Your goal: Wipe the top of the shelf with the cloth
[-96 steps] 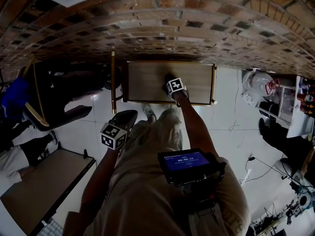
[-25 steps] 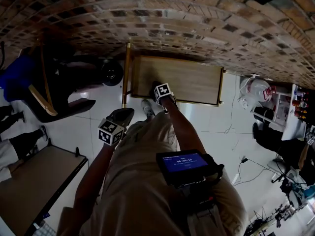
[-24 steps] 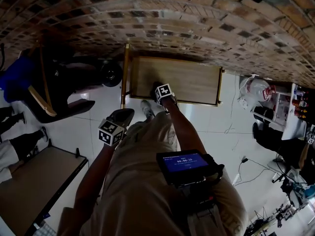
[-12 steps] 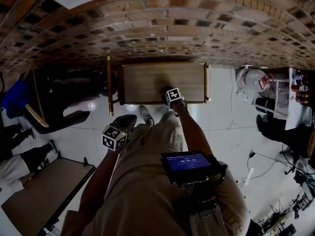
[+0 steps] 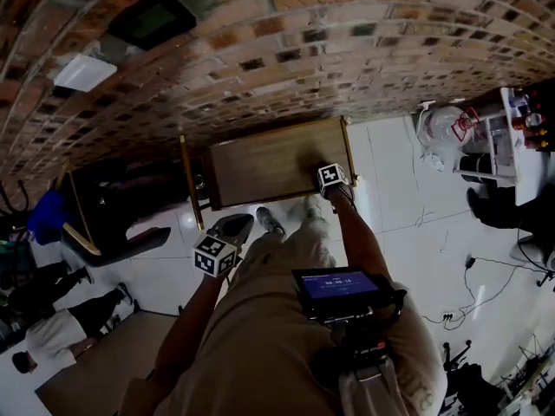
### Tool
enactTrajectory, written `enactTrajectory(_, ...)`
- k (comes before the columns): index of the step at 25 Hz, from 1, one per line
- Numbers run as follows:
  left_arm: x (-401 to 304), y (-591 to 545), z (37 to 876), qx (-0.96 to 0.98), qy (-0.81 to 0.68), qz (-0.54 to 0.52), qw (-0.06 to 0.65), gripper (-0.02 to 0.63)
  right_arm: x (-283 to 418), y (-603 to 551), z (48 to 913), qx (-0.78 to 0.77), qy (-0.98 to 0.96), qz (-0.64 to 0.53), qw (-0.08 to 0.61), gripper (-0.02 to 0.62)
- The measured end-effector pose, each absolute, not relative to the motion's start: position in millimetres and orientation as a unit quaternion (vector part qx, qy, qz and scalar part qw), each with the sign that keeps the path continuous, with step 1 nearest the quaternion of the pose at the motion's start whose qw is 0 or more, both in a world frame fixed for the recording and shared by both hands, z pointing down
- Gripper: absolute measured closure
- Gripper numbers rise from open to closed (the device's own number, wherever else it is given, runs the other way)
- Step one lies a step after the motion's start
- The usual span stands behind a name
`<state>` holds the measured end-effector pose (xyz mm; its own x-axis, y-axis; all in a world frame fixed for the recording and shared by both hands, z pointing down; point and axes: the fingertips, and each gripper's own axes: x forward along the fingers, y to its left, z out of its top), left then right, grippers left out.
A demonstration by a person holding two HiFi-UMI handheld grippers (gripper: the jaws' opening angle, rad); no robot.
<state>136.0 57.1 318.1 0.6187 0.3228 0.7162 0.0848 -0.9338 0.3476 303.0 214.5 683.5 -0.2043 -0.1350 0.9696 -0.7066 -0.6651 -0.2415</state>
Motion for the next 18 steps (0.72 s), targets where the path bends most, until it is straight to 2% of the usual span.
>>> enactTrajectory(9, 146.7, 56.5, 318.8, 0.886, 0.091, 0.434, 0.133, 0.601, 339.9, 245.2, 688.3, 0.625, -0.334, 0.67, 0.222, 0.529)
enactTrajectory(16, 144.2, 42.2, 306.2, 0.905, 0.009, 0.401, 0.142, 0.601, 340.4, 247.0, 676.1, 0.655, -0.358, 0.636, 0.195, 0.528)
enactTrajectory(18, 138.9, 38.6, 304.4, 0.909, -0.01, 0.388, 0.153, 0.601, 337.1, 237.3, 661.5, 0.668, -0.398, 0.608, 0.159, 0.526)
